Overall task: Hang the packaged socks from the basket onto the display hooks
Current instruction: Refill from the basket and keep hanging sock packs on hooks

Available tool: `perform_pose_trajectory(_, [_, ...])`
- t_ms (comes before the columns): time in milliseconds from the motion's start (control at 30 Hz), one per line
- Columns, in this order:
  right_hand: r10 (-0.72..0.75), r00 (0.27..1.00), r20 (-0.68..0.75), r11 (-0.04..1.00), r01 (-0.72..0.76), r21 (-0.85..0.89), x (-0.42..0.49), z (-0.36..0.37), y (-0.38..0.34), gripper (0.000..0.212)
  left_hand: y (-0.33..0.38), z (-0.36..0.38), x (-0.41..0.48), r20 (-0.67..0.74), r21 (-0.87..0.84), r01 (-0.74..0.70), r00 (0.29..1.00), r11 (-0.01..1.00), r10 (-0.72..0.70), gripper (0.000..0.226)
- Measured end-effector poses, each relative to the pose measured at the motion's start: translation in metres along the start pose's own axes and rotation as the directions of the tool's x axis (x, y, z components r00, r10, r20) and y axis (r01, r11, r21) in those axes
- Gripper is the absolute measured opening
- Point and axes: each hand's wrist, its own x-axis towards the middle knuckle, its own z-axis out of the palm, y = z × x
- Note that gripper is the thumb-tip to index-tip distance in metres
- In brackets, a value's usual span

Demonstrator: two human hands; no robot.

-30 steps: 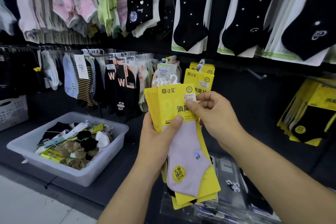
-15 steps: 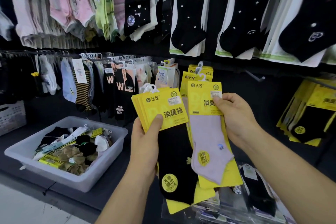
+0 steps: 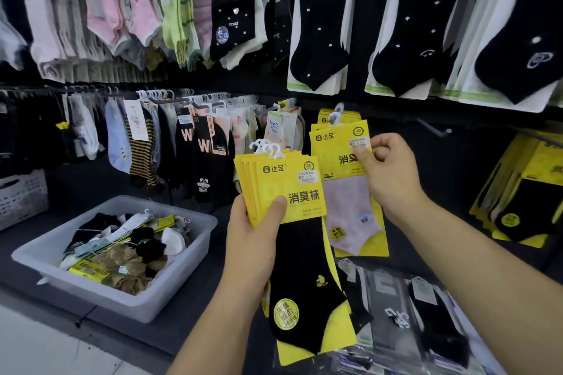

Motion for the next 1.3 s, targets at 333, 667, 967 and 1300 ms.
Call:
perform_pose_trajectory(333, [0.088, 0.994, -0.068, 0.995, -0.091, -0.044, 0.008, 0.002, 0.020, 0.022, -0.001, 0.005, -0.002, 0.010, -0.035, 0.048, 0.999, 0.998, -0.048, 0.021])
perform_pose_trajectory(667, [0.084, 0.969, 0.232, 0.996, -0.088, 0.010, -0.050, 0.021, -0.004, 0.035, -0.005, 0.010, -0.003, 0.020, -0.047, 0.052, 0.998, 0.998, -0.052, 0.028])
perform_pose_trajectory(967, [0.165, 0.953, 0.255, 0.956, -0.218, 0.197, -0.047, 0.006, -0.005, 0.010, -0.002, 0.007, -0.004, 0.079, -0.061, 0.029, 0.997, 0.998, -0.024, 0.057])
perform_pose_trajectory(1300, [0.093, 0.993, 0.067, 0.969, -0.106, 0.225, -0.025, -0.003, -0.040, 0.009, -0.003, -0.007, 0.002, -0.001, 0.001, 0.016, 1.000, 1.000, -0.016, 0.020])
